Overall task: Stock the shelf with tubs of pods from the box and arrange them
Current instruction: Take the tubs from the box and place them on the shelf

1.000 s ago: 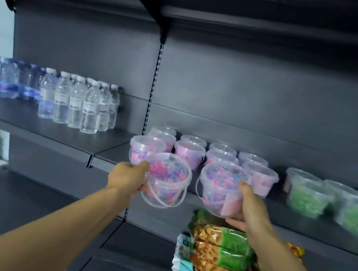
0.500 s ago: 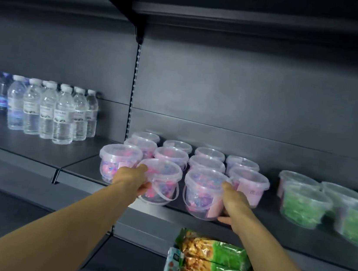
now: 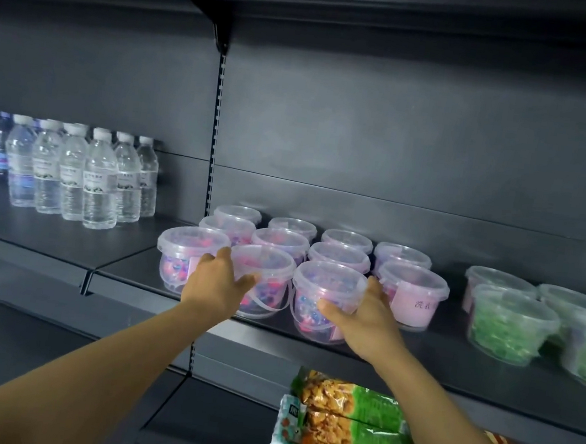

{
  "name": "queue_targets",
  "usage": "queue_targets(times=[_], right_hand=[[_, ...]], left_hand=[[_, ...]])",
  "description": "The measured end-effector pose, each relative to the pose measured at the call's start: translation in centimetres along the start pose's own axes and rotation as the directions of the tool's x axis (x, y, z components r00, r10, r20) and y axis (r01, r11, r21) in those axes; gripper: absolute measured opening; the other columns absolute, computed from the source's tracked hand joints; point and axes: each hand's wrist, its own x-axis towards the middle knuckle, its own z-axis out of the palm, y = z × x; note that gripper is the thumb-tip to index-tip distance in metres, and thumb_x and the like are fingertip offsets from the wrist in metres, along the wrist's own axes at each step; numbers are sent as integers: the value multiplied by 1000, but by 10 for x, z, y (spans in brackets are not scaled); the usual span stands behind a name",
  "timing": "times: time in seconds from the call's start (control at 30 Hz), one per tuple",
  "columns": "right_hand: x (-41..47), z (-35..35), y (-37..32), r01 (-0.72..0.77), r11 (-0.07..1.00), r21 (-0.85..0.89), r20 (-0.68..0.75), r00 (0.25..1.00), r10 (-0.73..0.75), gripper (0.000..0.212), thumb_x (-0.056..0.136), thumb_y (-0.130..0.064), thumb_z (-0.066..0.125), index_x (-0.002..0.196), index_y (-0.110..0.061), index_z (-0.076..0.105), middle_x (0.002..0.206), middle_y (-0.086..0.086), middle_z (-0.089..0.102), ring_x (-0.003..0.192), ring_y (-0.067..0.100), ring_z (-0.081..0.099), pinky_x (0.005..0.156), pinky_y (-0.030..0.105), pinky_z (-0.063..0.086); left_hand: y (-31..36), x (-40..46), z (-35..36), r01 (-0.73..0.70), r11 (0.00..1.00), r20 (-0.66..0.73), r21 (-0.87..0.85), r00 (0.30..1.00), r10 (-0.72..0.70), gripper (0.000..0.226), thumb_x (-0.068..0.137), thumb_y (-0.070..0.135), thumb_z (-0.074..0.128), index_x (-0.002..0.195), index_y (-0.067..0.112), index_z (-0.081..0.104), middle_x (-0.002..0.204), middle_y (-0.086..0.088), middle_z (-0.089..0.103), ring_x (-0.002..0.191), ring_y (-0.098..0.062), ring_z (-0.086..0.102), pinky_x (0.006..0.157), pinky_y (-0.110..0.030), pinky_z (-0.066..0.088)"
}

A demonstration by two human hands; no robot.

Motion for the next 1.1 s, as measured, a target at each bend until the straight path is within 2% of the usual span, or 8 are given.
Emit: queue_targets(times=[0.1, 0.2, 0.33, 0.43, 0.57, 0.77, 0.9, 1.1], right_hand=[[0, -2, -4, 22, 996, -89, 14, 1000, -20, 83, 78, -47, 68, 140, -12, 25, 141, 8, 39, 131, 25, 37, 101, 38, 41], [-3, -3, -5, 21, 984, -179, 25, 1000, -17, 88, 80, -54, 62, 144, -12, 18, 146, 9, 32, 133, 26, 34, 102, 41, 40], [-18, -7, -12, 60, 897, -438, -18, 997, -75, 92, 86, -54, 54, 149, -13, 1, 155, 11, 11, 141, 32, 17, 110, 42, 29], [-36, -7, -22, 168, 787, -594, -36, 971, -235, 85, 87, -51, 53, 149, -13, 8, 154, 9, 10, 139, 31, 14, 111, 41, 26], [-72, 0, -35, 276, 714, -643, 48, 945, -322, 72, 87, -44, 56, 143, -13, 24, 149, 9, 21, 136, 30, 19, 112, 39, 24], [-138, 40, -38, 323, 702, -634, 186, 946, -267, 66, 85, -40, 59, 138, -12, 32, 140, 11, 33, 129, 30, 31, 107, 39, 30], [-183, 89, -21, 294, 729, -618, 260, 952, -163, 63, 85, -37, 59, 138, -13, 33, 139, 11, 35, 129, 32, 33, 106, 40, 31], [-248, 167, 27, 263, 729, -632, 403, 915, 19, 60, 88, -36, 57, 138, -13, 32, 140, 11, 33, 130, 30, 31, 104, 40, 31]], left_hand=[[0, 0, 1, 1, 999, 9, 47, 1000, -2, 69, 92, 44, 51, 146, 11, 23, 137, -17, 41, 119, -34, 50, 92, -43, 45], [-2, -3, -1, -9, 994, 25, 113, 1000, 6, 65, 94, 43, 49, 145, 12, 23, 134, -16, 42, 116, -35, 52, 89, -45, 46], [-3, -16, -10, -83, 956, 44, 281, 996, 73, 61, 93, 39, 52, 142, 14, 25, 134, -11, 39, 117, -31, 50, 78, -39, 43], [-9, -30, -19, -173, 913, 55, 370, 985, 165, 55, 90, 33, 55, 137, 15, 31, 133, -9, 39, 119, -29, 45, 76, -37, 40], [-19, -54, -33, -292, 829, 113, 477, 956, 272, 48, 89, 31, 55, 130, 14, 38, 130, -9, 42, 117, -28, 45, 91, -38, 41], [-55, -109, -30, -391, 808, 267, 441, 917, 298, 56, 88, 25, 53, 139, 15, 34, 138, -9, 41, 127, -29, 39, 103, -40, 34], [-101, -147, -10, -466, 771, 372, 435, 872, 317, 54, 91, 33, 53, 138, 15, 35, 139, -8, 41, 127, -29, 39, 104, -41, 33], [-192, -198, 39, -450, 795, 538, 406, 821, 190, 55, 91, 35, 53, 140, 17, 34, 142, -7, 40, 132, -28, 37, 108, -42, 31]])
